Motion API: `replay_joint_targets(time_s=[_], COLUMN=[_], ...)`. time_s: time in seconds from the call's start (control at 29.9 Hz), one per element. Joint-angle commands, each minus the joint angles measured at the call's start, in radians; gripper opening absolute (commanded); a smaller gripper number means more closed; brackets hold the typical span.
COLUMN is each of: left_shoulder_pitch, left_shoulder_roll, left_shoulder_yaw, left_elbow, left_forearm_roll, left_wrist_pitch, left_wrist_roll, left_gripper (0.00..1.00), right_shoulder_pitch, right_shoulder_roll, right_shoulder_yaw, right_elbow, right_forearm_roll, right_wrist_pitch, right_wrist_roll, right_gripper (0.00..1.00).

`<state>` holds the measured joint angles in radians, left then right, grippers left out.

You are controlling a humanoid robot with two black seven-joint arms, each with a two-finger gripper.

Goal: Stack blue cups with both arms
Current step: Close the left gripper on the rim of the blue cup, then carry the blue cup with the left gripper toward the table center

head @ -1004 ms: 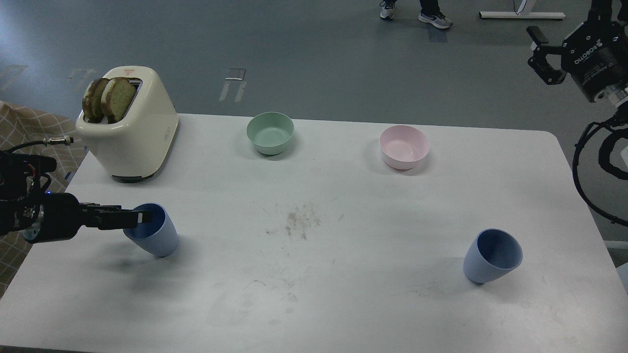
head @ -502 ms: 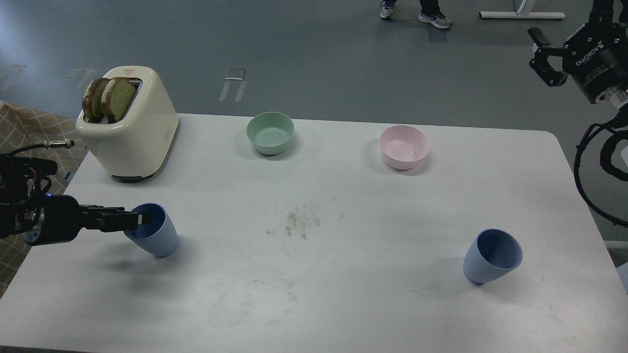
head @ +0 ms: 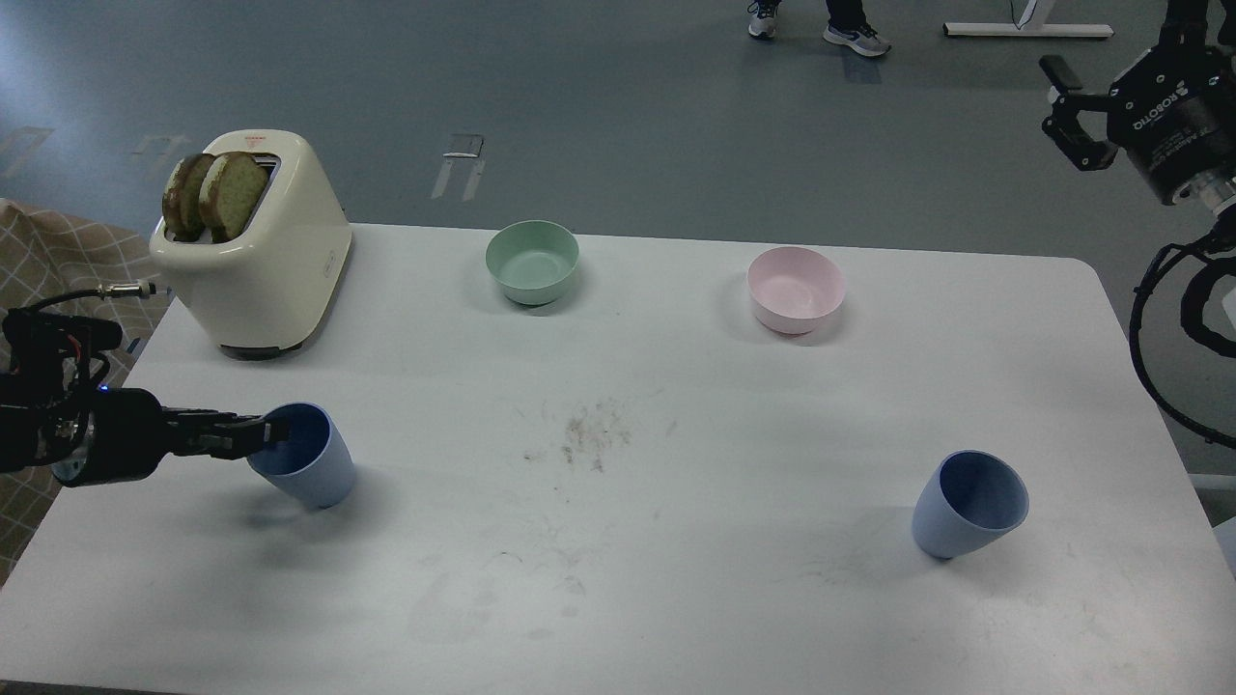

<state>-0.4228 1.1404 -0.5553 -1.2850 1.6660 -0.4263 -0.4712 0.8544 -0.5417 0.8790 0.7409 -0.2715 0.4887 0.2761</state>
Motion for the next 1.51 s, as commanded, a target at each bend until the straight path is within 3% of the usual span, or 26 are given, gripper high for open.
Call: replay_joint_targets(time_s=[0.0,0.2,0.4,0.6,0.77,1.14,1.47], left_shoulder_pitch=[-0.002,-0.007,-0.082,-0.203,-0.312,-0.363,-0.493], left_shoulder_roll=[0.002,0.009,0.05,0.035,-0.115,-0.358,-0.476], left_shoulder_yaw=[-0.002,-0.009,-0.014,-0.012,-0.003,0.011,0.224], left_elbow=[-0.005,-0.023,-0.168,-0.283,-0.275,-0.243,-0.198], left_forearm_roll=[0.018,0.04,0.041,0.043,0.153,0.369,0.457], left_wrist_pitch=[0.0,0.0,-0.002,-0.015,-0.062,-0.062,-0.062], left_wrist_roll=[0.0,0.0,0.005,0.075,0.097,0.114,0.114], left_gripper=[0.0,0.0,0.0,0.0,0.0,0.0,0.0], right_shoulder_pitch=[0.0,0.002,0.012,0.074,0.155,0.255,0.252], right_shoulder_roll=[0.0,0.0,0.0,0.009,0.014,0.071,0.089], right_shoulder_yaw=[0.0,0.0,0.002,-0.003,-0.023,-0.115,-0.115], right_elbow=[-0.002,-0.002,-0.002,-0.006,-0.018,-0.049,-0.051], right_forearm_roll=[0.0,-0.002,-0.002,-0.006,-0.011,-0.011,-0.011], right_wrist_pitch=[0.0,0.0,0.0,0.0,0.0,0.0,0.0], right_wrist_roll=[0.0,0.0,0.0,-0.001,-0.006,-0.011,-0.011], right_gripper=[1.0,1.0,1.0,1.0,1.0,1.0,1.0])
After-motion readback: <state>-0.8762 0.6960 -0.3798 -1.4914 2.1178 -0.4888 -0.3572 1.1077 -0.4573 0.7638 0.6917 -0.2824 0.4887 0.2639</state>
